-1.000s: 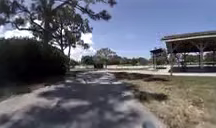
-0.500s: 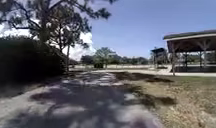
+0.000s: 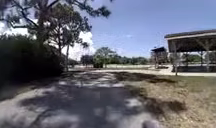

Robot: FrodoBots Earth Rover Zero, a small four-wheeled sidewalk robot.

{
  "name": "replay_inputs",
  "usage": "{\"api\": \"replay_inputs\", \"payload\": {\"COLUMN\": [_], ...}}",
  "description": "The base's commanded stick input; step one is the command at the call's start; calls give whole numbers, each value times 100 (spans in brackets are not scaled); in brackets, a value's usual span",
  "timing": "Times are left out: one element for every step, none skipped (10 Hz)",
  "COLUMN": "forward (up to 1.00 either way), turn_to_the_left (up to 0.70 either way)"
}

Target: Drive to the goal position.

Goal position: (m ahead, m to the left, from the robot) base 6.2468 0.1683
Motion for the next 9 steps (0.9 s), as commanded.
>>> {"api": "replay_inputs", "payload": {"forward": [50,50,50,50,50,50,50,50,50], "turn_to_the_left": [0,0,0,0,0,2,12,22,25]}}
